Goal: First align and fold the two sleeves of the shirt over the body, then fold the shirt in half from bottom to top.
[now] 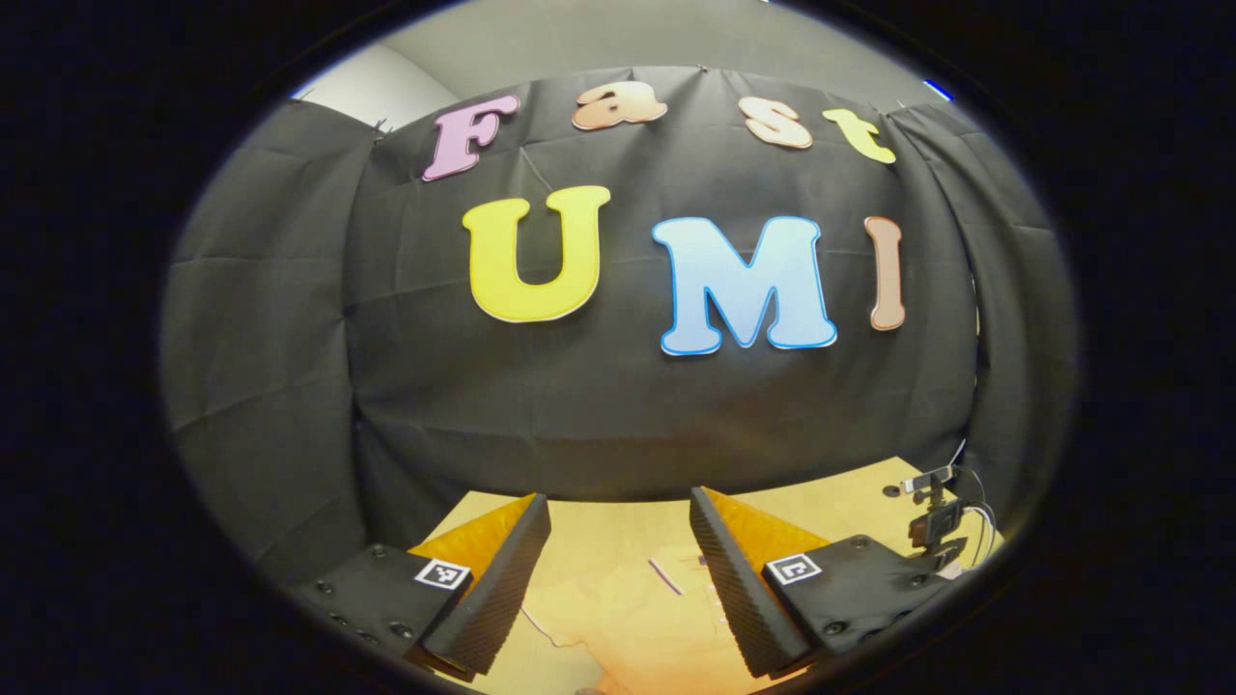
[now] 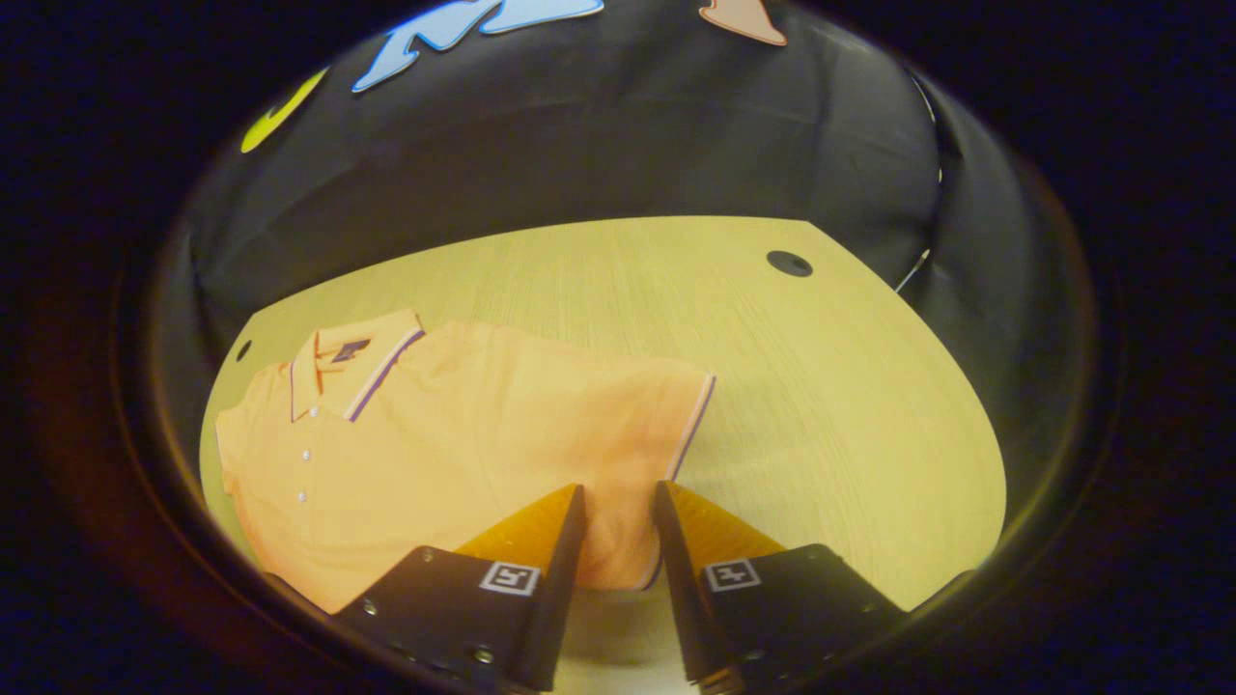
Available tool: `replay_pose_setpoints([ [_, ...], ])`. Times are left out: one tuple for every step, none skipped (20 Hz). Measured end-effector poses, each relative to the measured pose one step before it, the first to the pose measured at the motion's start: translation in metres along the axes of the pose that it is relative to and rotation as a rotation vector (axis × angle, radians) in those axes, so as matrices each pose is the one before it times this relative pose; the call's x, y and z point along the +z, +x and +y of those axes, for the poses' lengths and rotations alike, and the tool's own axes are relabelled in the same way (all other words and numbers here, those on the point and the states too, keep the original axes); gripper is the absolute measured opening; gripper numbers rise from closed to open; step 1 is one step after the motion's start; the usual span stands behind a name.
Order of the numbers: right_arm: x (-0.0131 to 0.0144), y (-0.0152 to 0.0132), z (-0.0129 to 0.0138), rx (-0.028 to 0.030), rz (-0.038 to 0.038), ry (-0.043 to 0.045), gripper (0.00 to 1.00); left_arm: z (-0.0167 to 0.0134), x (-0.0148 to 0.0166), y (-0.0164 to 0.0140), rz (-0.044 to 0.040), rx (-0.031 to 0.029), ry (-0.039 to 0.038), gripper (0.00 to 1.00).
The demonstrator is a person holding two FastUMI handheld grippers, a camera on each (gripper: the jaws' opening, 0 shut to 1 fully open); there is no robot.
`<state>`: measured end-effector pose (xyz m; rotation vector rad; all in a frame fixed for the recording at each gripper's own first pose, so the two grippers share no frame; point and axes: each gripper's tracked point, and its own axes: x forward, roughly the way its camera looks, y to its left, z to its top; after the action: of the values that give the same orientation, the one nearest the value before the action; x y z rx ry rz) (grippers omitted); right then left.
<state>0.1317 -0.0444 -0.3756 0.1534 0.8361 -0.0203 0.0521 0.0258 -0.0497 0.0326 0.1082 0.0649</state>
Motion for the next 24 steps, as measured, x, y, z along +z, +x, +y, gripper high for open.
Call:
replay_pose_setpoints([
  [0.00027,-0.00137,0.00169,0.00910,0.00644,0.00838,0.27,0.00024,-0.00081,-0.00002,-0.00011,-0.00122,-0.00095,0.95],
  [-0.00038,0.00134,0.00111,0.00538,-0.00062,0.00652,0.18,-0.00033,-0.00066,0.00036,0.00003,-0.00111,-0.00018,0.95],
  [0.00052,-0.00322,0.00023,-0.00545,0.00154,0.00603,0.06,0.00019,0.00041,-0.00011,0.00040,0.00017,0.00038,0.95],
  [-0.00092,0.00255,0.00052,-0.00421,0.00596,0.00170,0.06,0.00021,0.00080,-0.00082,0.00079,0.00140,0.00091,0.95],
  [0.00227,0.00054,0.00136,0.00569,-0.00122,-0.00193,0.06,0.00022,0.00011,-0.00030,0.00047,0.00107,-0.00049,0.95],
  [-0.00022,0.00017,0.00025,-0.00629,0.01082,-0.00024,0.06,0.00000,-0.00046,-0.00003,0.00169,0.00101,-0.00026,0.95],
  [0.00025,0.00386,0.00130,-0.00036,-0.00134,-0.00448,0.04,0.00045,-0.00034,-0.00069,0.00109,0.00218,0.00032,0.95],
  [0.00131,-0.00377,0.00129,0.00054,0.00262,-0.00569,0.00,0.00051,0.00067,-0.00046,0.00091,0.00245,-0.00044,0.95],
  [0.00228,-0.00098,0.00106,0.00083,0.00059,-0.00168,0.00,0.00032,0.00100,-0.00055,-0.00039,0.00248,-0.00001,0.95],
  [0.00167,-0.00159,0.00305,0.00623,-0.00195,0.00338,0.00,0.00031,0.00055,-0.00074,-0.00129,0.00290,-0.00026,0.96],
  [0.00489,-0.00215,0.00321,0.00431,-0.00968,0.00381,0.00,0.00125,0.00067,-0.00048,-0.00155,0.00482,-0.00025,0.96],
  [0.00466,-0.00144,0.00361,0.00524,-0.01444,-0.00008,0.00,0.00055,-0.00021,-0.00056,-0.00072,0.00305,-0.00289,0.96],
  [0.00775,-0.00366,0.00516,0.00917,-0.01638,-0.00570,0.00,0.00021,0.00023,-0.00017,0.00088,0.00286,-0.00340,0.95],
  [0.00545,-0.00292,0.00540,0.00909,-0.01374,-0.00981,0.00,0.00008,-0.00079,-0.00041,0.00111,0.00193,-0.00437,0.95],
  [0.00627,-0.00298,0.00572,0.00904,-0.01315,-0.01273,0.00,0.00050,0.00029,-0.00033,-0.00017,0.00256,-0.00353,0.95],
  [0.00524,-0.00205,0.00658,0.01001,-0.01285,-0.01528,0.00,-0.00026,-0.00112,-0.00086,-0.00093,0.00197,-0.00333,0.95],
  [0.00604,-0.00247,0.00843,0.01451,-0.01138,-0.01328,0.00,0.00043,-0.00008,-0.00057,-0.00053,0.00289,-0.00208,0.96],
  [0.00428,-0.00186,0.01017,0.01607,-0.01114,-0.01121,0.00,0.00327,-0.00098,-0.00112,-0.00047,0.00330,-0.00317,0.96],
  [0.00537,-0.00289,0.01086,0.01836,-0.01037,-0.01009,0.00,0.00474,-0.00226,-0.00149,-0.00149,0.00274,-0.00318,0.96],
  [0.00381,-0.00166,0.01191,0.02019,-0.01126,-0.01196,0.00,0.00548,-0.00235,-0.00170,-0.00004,0.00469,-0.00206,0.96],
  [0.00396,-0.00155,0.01339,0.02233,-0.00783,-0.01395,0.00,0.00289,0.00013,-0.00163,0.00091,0.00530,-0.00250,0.96],
  [0.00236,-0.00143,0.01539,0.02635,-0.00658,-0.01828,0.00,0.00268,-0.00092,-0.00036,0.00225,0.00536,-0.00273,0.96],
  [0.00233,-0.00089,0.01217,0.02026,-0.00381,-0.01729,0.00,0.00387,-0.00142,-0.00094,0.00198,0.00735,-0.00300,0.95],
  [0.00008,0.00009,0.01320,0.02403,-0.00102,-0.01926,0.00,0.00498,-0.00087,0.00058,0.00154,0.00643,-0.00307,0.95],
])
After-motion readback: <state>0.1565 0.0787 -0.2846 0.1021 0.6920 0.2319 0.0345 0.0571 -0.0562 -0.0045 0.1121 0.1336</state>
